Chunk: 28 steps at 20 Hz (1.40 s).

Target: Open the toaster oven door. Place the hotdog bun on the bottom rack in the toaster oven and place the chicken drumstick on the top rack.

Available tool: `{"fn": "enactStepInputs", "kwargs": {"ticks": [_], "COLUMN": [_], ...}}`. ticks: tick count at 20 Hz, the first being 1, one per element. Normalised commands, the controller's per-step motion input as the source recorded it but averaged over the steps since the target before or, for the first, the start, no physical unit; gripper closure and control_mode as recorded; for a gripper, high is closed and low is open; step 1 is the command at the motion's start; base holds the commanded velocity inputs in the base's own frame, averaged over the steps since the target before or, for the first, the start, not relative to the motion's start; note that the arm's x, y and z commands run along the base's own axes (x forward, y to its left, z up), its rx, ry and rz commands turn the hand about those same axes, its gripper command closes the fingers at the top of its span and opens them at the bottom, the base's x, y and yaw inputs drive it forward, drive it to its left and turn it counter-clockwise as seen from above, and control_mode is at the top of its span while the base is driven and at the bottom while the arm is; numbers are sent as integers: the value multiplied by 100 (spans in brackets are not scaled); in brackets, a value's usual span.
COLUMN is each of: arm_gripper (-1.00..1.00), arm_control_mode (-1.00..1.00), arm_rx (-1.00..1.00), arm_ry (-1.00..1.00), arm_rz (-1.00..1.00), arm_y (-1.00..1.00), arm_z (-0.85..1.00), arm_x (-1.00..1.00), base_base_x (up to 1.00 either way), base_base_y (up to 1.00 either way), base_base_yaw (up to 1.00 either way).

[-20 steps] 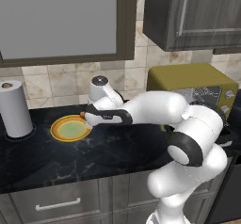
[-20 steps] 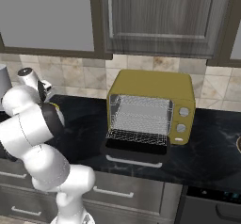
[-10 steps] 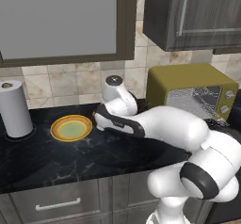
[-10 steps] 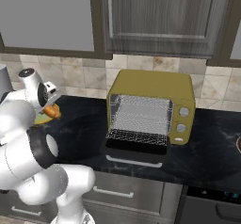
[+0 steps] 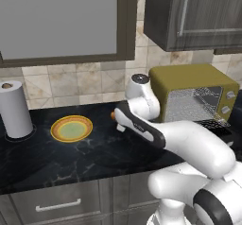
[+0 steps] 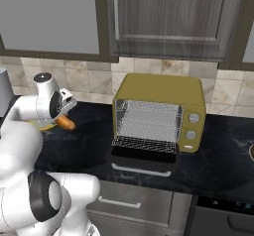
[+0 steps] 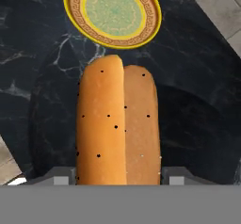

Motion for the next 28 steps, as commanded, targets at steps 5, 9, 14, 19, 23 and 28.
{"fn": "enactStepInputs", "kwargs": {"ticks": [5, 9, 14, 19, 23, 28], "arm_gripper": [100, 100, 100, 100, 100, 100], "arm_control_mode": [-100, -100, -100, -100, -100, -100], "arm_rx": [0, 0, 0, 0, 0, 0], "arm_ry": [7, 2, 2, 1, 0, 0], "arm_rz": [1, 7, 16, 16, 8, 3], "arm_y": [-64, -63, -66, -63, -58, -53], "arm_z": [3, 6, 6, 5, 0, 0], "arm_x": [-21, -18, -15, -10, 0, 9], "base_base_x": [0, 0, 0, 0, 0, 0], "base_base_y": [0, 0, 0, 0, 0, 0], "base_base_yaw": [0, 0, 0, 0, 0, 0]}}
